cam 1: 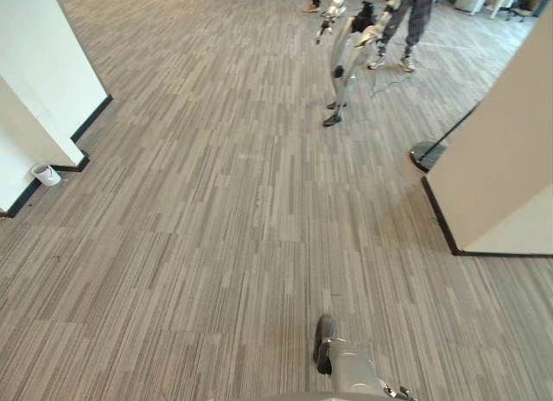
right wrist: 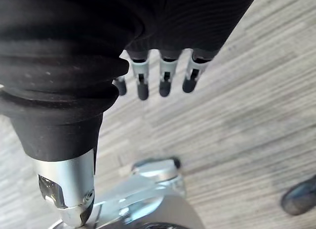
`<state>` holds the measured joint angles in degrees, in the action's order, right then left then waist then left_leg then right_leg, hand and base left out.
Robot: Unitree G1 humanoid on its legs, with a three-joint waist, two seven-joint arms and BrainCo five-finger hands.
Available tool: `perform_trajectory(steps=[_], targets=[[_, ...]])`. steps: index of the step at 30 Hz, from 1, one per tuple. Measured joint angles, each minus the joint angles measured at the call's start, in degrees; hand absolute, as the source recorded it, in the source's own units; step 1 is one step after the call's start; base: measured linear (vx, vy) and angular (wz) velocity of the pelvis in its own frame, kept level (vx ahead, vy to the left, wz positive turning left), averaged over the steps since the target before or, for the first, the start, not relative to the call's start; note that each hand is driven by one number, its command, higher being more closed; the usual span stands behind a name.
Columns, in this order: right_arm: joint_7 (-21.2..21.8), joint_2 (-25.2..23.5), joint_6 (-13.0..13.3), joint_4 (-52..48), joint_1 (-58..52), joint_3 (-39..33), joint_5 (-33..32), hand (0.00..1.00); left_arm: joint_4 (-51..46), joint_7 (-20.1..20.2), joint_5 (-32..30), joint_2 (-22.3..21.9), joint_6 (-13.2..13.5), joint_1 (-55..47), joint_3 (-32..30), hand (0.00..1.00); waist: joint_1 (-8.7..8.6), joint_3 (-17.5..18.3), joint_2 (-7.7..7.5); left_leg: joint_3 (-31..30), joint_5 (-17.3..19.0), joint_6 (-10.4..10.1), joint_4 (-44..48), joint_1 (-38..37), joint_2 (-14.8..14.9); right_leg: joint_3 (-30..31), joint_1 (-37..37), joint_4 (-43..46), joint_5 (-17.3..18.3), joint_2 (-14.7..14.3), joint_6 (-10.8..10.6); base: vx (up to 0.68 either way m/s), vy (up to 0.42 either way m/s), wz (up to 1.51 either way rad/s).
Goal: Organize washtable
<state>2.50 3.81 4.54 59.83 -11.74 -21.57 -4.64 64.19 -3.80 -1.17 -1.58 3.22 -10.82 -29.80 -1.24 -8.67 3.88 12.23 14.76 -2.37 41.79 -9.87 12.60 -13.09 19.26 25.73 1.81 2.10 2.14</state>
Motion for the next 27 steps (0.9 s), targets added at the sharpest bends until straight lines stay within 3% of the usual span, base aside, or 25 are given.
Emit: perform_trajectory(steps=[1,2,3,4,5,7,8,9,10,11,12,13,14,15,16,17,18,19,20,22,25,27], targets=[[-0.1,0.8,0.0,-1.1,-0.3,0.1,0.3,0.0,-0.7,0.0,0.1,-1.6,0.0,-0.4,-2.7,0.0,0.4,0.0,1.6,-0.6,-17.9,-0.4,13.6,5.9,4.8,0.8,-3.6,0.0,3.5,-2.8,1.2,0.7,-0.152,-0.44],[-0.1,0.9,0.1,-1.2,-0.4,0.2,0.2,0.0,-0.7,0.0,0.2,-1.8,0.0,-0.5,-3.0,0.0,0.72,-0.2,1.32,-0.6,-21.1,-0.1,16.0,6.8,6.0,1.3,-4.6,-0.3,4.2,-3.4,1.7,0.71,-0.099,-0.64],[-0.5,1.0,0.0,-0.9,-0.1,0.1,0.3,0.0,-0.7,0.0,0.4,-1.9,0.0,-0.5,-3.4,0.0,1.18,-0.3,1.74,-0.3,-16.4,1.0,24.2,10.8,8.7,2.4,-8.4,-1.1,6.5,-5.1,2.8,0.71,-0.088,-0.58],[-1.3,0.6,-0.1,0.0,0.7,0.3,0.3,0.0,-1.0,0.0,0.5,-1.3,0.2,-0.5,-3.3,0.0,1.87,-0.8,0.23,-0.4,-9.3,0.8,27.9,15.9,8.0,4.3,-14.0,-3.5,8.1,-5.4,3.0,0.7,-0.082,-0.53],[-1.3,0.5,0.0,0.4,0.6,0.3,0.3,0.0,-1.1,0.0,0.5,-1.2,0.3,-0.4,-3.0,0.0,1.94,-1.1,-0.14,-0.3,-8.3,0.7,27.7,16.5,7.8,4.7,-15.2,-4.1,7.8,-5.4,2.5,0.65,-0.064,-0.55],[-1.3,0.3,0.1,2.1,2.6,1.5,0.4,0.0,-1.9,-0.1,0.5,-0.2,0.9,-1.1,-0.9,0.0,2.71,-1.5,-2.11,1.4,-2.4,0.3,18.5,23.8,4.8,7.6,-22.7,-10.3,8.3,-4.4,1.8,0.58,-0.016,-0.58],[-1.2,0.2,0.1,1.8,3.0,1.7,0.5,0.0,-1.9,-0.1,0.5,0.0,1.1,-1.2,-0.4,0.0,2.83,-1.4,-2.32,1.9,-2.2,0.5,14.7,25.8,4.3,8.3,-23.9,-11.6,8.8,-4.2,1.1,0.54,0.065,-0.55],[-1.2,0.2,0.3,1.7,3.6,1.9,0.8,0.0,-1.9,-0.1,0.6,0.2,1.1,-1.2,0.9,0.0,3.12,-1.5,-2.46,1.8,-2.3,0.3,4.1,28.6,2.7,9.5,-25.9,-13.2,9.9,-3.7,0.4,0.54,0.142,-0.47],[-1.3,0.1,0.5,1.9,3.5,2.0,0.8,0.0,-1.8,-0.1,0.8,0.8,1.2,-1.3,1.7,0.0,3.57,-1.4,-2.64,-0.3,-3.2,-0.5,-9.5,29.7,0.3,10.5,-27.7,-13.7,11.8,-2.8,-0.5,0.56,0.176,-0.4],[-1.3,0.1,0.5,2.0,3.5,2.0,0.9,0.0,-1.8,-0.2,0.8,0.8,1.2,-1.6,2.5,0.0,3.73,-1.4,-2.73,-2.2,-4.2,-1.9,-16.1,29.8,-0.9,10.9,-28.6,-13.7,13.1,-2.4,-0.7,0.58,0.238,-0.36],[-1.3,0.1,0.6,2.4,3.5,2.3,1.0,0.0,-1.6,-0.2,1.0,1.2,1.1,-2.3,3.5,0.0,4.0,-1.3,-3.1,-5.2,-9.3,-3.2,-24.4,29.2,-2.8,12.0,-30.6,-13.5,15.7,-1.4,-1.7,0.61,0.292,-0.36],[-1.3,0.0,0.7,3.0,3.6,2.9,1.6,0.0,-1.6,-0.3,1.6,1.1,1.1,-3.1,4.1,0.0,4.5,-1.1,-3.78,-5.7,-13.1,-3.8,-24.6,28.0,-3.7,13.3,-31.7,-13.3,16.5,-0.6,-1.9,0.76,0.343,-0.53],[-1.3,0.2,1.1,4.4,3.7,4.6,2.6,0.0,-1.1,-0.4,1.8,2.3,1.1,-3.6,5.4,0.0,5.1,-0.4,-4.8,-6.0,-15.5,-2.1,-23.3,27.1,-5.8,15.2,-32.8,-12.0,17.0,0.7,-2.0,0.64,0.293,-0.48],[-1.2,-0.3,1.4,4.5,3.7,5.7,3.6,0.0,-1.1,-0.4,1.9,3.0,1.2,-3.6,5.6,0.0,5.17,0.7,-6.41,-6.1,-13.5,0.7,-20.6,27.7,-7.1,16.7,-30.5,-7.1,16.5,1.9,-1.3,0.64,0.289,-0.3],[-1.2,-0.6,1.6,4.7,3.7,6.2,3.9,0.0,-1.0,-0.3,2.0,3.6,1.2,-3.5,5.6,0.0,5.15,1.2,-7.19,-5.8,-12.5,1.7,-19.6,27.8,-7.9,17.2,-29.2,-3.7,16.3,2.5,-1.6,0.62,0.292,0.05],[-1.1,-1.3,1.7,5.8,4.1,6.2,4.6,0.0,-0.1,-0.2,2.2,4.8,1.3,-2.7,5.7,0.0,4.73,1.2,-8.83,-5.3,-9.8,2.9,-17.4,26.9,-9.5,18.1,-26.5,5.2,15.1,4.2,-3.7,0.84,0.341,0.1],[-1.1,-1.5,1.6,7.3,4.8,6.2,5.1,0.0,1.0,-0.2,2.8,5.8,1.0,-1.7,5.7,0.0,4.58,0.5,-10.07,-3.5,-5.0,4.6,-14.8,23.1,-11.4,19.0,-21.7,20.9,7.5,6.2,-13.0,0.9,0.308,0.01],[-1.0,-1.3,1.6,7.4,5.0,6.1,5.2,0.0,1.2,-0.3,2.7,6.2,0.9,-1.9,6.9,0.0,3.93,0.0,-9.61,-3.1,-1.9,5.6,-14.8,17.8,-12.3,17.1,-18.6,32.0,1.4,8.3,-14.3,0.76,0.236,-0.13],[-1.0,-1.2,1.6,7.3,5.0,6.1,5.2,0.0,1.2,-0.3,2.7,6.3,0.9,-2.0,7.4,0.0,3.52,0.0,-9.29,-3.0,-1.0,5.8,-15.3,15.7,-12.5,15.6,-17.3,35.3,2.2,9.2,-13.0,0.57,0.175,-0.21],[-1.0,-0.9,1.9,6.3,5.0,6.2,5.2,0.0,1.1,-0.3,2.7,7.0,0.9,-1.5,9.5,0.0,3.31,-0.1,-8.59,-1.7,0.5,6.5,-22.5,6.4,-12.6,11.2,-11.5,38.7,8.0,8.7,-6.6,0.44,0.092,-0.36],[-1.0,-0.1,2.0,5.5,4.9,6.1,5.2,0.0,1.4,-0.2,2.7,6.8,0.8,-0.7,10.7,0.0,1.71,-0.3,-6.91,-1.2,1.6,5.5,-27.7,0.9,-11.4,3.0,-4.6,27.8,12.5,7.9,-4.7,0.42,-0.002,-0.14],[-1.1,0.7,1.8,4.7,5.0,5.4,5.2,0.0,1.6,-0.3,2.7,5.8,0.7,1.2,11.0,0.0,1.76,-1.3,-4.73,-0.9,2.8,4.1,-28.7,-1.9,-9.6,-2.3,-1.6,14.2,12.0,7.5,-4.3,0.5,-0.037,-0.04]])
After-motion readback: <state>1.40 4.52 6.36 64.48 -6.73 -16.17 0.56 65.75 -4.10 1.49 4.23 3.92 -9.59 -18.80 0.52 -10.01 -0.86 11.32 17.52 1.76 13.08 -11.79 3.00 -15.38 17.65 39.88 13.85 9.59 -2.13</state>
